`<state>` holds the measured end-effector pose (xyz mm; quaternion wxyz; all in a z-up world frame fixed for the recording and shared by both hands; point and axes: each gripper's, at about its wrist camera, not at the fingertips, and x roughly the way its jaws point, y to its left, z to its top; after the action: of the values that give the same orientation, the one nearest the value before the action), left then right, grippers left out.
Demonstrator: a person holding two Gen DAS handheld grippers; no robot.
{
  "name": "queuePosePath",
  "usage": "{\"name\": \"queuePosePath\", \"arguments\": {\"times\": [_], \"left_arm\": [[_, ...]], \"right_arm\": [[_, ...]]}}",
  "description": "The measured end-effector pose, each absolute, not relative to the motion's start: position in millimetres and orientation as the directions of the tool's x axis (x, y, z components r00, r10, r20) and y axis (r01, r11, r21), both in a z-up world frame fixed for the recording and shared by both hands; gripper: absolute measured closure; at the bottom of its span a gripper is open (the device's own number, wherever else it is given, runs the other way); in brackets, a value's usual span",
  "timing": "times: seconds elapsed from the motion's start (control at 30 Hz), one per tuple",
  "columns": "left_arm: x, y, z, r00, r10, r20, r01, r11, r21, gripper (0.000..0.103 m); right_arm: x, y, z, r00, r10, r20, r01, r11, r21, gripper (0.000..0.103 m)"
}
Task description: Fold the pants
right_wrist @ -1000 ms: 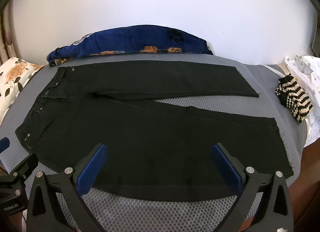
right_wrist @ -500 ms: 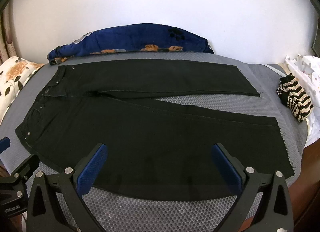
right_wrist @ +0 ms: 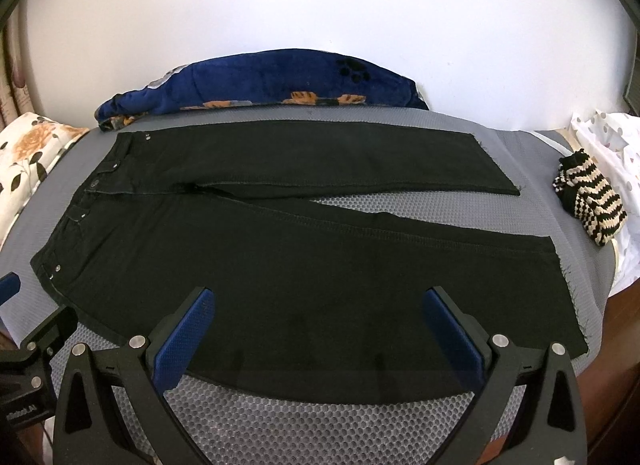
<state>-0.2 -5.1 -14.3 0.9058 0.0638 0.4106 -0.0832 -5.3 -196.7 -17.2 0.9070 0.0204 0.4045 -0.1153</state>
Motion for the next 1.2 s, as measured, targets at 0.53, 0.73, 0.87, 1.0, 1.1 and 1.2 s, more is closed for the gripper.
{"name": "queuePosePath", "arguments": {"times": [0.53,0.73,0.87,1.0,1.1,1.2], "left_arm": [[22.2,14.3,-14.8,0.659,-0.081,-0.748,0.170,0.985,0.043,0.001],[45.1,27.2,-12.8,0.666,-0.062,-0.743,0.153,0.987,0.054,0.001],[66.2,37.0,-7.0,0.680,-0.050,-0.732,0.143,0.988,0.064,0.001],[92.1,47.3,0.6,0.692,-0.043,-0.721,0.133,0.989,0.070,0.002],[115.3,59.0,6.0,0.696,-0.042,-0.716,0.121,0.991,0.060,0.004],[139.3,70.2,8.9,0.699,-0.027,-0.714,0.104,0.992,0.064,0.007]], "right_arm": [[-2.9,-195.3,-16.9,0.665,-0.170,-0.728,0.193,0.980,-0.052,0.000],[2.3,-191.4,-16.2,0.671,-0.179,-0.719,0.184,0.980,-0.072,0.000],[9.7,-192.3,-15.1,0.666,-0.199,-0.719,0.194,0.977,-0.091,0.000],[23.0,-196.5,-12.8,0.662,-0.196,-0.724,0.198,0.977,-0.083,0.000],[32.9,-197.5,-10.8,0.667,-0.186,-0.721,0.187,0.979,-0.080,0.000],[47.9,-193.9,-9.1,0.669,-0.188,-0.719,0.166,0.981,-0.102,0.000]]}}
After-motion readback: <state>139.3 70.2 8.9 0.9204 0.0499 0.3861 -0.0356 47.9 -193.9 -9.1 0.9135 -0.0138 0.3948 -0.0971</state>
